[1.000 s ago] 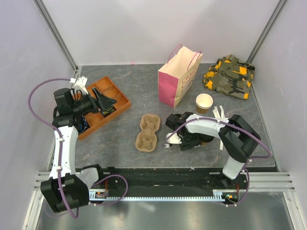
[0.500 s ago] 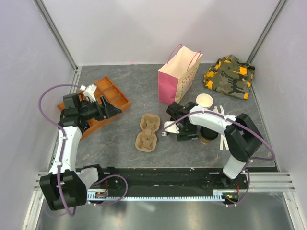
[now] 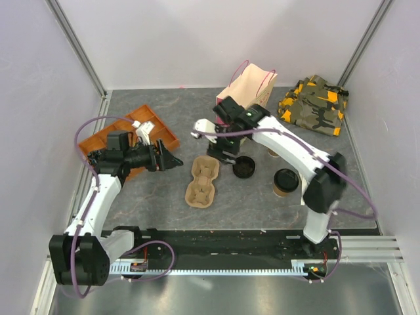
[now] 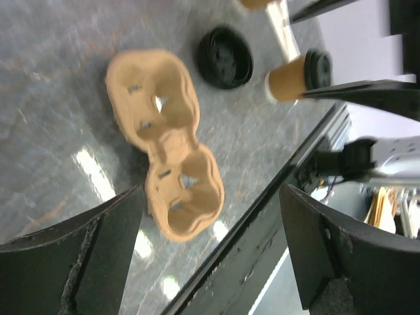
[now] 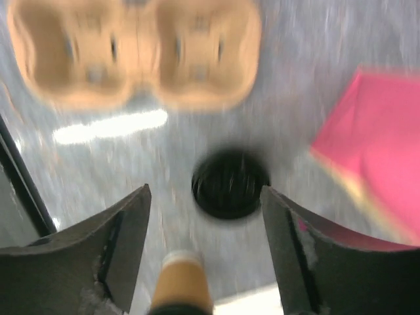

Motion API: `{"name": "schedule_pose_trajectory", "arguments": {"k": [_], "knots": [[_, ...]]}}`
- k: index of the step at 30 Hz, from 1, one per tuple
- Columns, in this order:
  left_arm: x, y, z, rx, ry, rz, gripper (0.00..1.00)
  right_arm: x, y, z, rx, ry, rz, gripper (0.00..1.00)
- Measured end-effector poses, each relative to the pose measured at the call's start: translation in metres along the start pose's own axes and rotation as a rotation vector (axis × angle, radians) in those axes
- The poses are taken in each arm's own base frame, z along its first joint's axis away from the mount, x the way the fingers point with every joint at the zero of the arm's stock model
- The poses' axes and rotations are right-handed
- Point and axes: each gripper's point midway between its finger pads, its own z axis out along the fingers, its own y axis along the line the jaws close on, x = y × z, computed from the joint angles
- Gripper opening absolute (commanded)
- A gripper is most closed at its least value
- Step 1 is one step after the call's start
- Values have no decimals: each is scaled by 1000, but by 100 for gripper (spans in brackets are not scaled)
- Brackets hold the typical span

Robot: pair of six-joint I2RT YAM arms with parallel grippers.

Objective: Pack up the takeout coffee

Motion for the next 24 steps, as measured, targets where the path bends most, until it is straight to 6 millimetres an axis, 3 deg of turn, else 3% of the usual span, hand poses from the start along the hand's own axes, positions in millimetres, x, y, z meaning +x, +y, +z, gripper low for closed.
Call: {"name": "schedule_pose_trajectory", "arguments": {"k": [4,6,9,12,24], "knots": [[-26,7,-18,-15,-114,-21,91,-38,-24,48,-57,-25,66,71],[-37,10,-31,-38,-177,-24,91,-34,-27,80,-92,15,98,71],[-42,3,-40,-34,-220,1,90,-15,-19,107,-144,92,130,70],[-38,-2,-43,-23,-234,11,90,-9,-14,121,-168,124,137,70],[-31,1,-40,-19,-231,-40,87,-15,-20,134,-136,100,129,65]]}}
